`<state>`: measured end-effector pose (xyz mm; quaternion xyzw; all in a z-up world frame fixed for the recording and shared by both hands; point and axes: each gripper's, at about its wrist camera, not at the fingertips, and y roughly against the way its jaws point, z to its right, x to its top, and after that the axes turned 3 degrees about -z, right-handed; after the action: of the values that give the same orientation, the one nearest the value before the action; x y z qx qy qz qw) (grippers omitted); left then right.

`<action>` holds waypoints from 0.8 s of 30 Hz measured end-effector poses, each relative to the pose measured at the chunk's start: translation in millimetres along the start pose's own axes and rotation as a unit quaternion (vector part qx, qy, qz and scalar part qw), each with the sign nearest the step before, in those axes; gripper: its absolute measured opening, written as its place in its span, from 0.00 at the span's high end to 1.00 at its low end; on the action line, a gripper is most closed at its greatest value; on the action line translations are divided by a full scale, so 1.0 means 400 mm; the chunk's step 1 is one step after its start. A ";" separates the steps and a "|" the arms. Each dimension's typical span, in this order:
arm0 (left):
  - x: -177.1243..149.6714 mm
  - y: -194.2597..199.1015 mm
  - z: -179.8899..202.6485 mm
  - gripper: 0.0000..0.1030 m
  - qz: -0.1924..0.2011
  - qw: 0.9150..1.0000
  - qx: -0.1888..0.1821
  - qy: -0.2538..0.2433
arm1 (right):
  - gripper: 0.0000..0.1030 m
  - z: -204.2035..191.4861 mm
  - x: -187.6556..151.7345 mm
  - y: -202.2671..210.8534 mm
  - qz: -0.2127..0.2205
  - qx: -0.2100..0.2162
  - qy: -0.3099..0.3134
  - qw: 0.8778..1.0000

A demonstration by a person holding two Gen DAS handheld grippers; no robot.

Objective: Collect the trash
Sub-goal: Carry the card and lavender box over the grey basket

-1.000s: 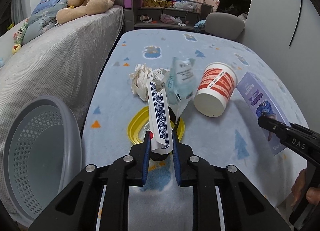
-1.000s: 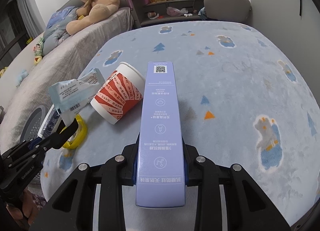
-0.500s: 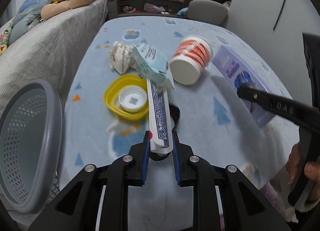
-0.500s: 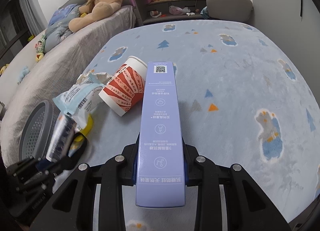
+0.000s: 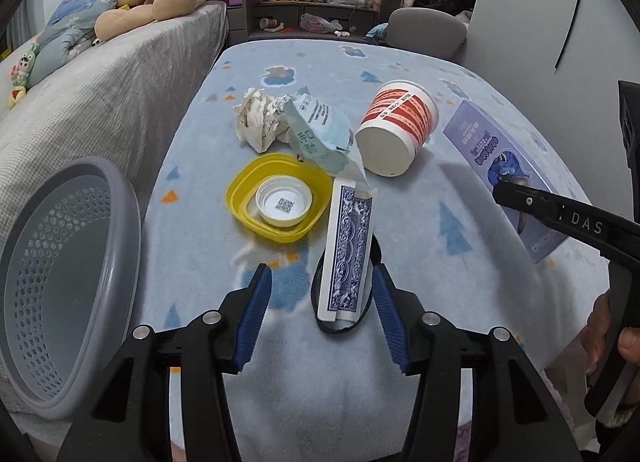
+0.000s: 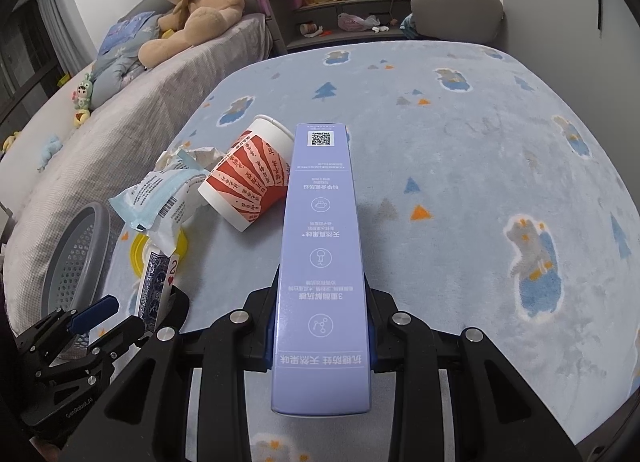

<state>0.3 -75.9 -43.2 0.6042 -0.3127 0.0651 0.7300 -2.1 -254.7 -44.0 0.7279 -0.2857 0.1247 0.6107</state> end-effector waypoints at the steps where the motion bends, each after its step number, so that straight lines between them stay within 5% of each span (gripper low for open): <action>1: 0.004 -0.001 0.005 0.51 0.002 1.000 0.002 -0.003 | 0.70 0.003 0.000 0.000 0.000 -0.001 -0.001 1.000; 3: 0.011 -0.005 0.014 0.54 0.006 1.000 0.005 -0.009 | 0.70 0.008 0.000 0.000 0.000 -0.002 -0.003 1.000; 11: 0.025 -0.045 0.036 0.91 -0.010 1.000 0.012 -0.026 | 0.70 0.025 0.002 -0.003 -0.002 -0.003 -0.008 1.000; 24: 0.024 0.002 0.026 0.91 0.014 1.000 -0.001 -0.018 | 0.70 0.029 -0.002 0.011 0.003 0.000 -0.009 1.000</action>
<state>3.6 -88.0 -36.8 0.5999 -0.3347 0.0643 0.7239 -7.2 -266.1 -43.4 0.7280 -0.2934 0.1196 0.6079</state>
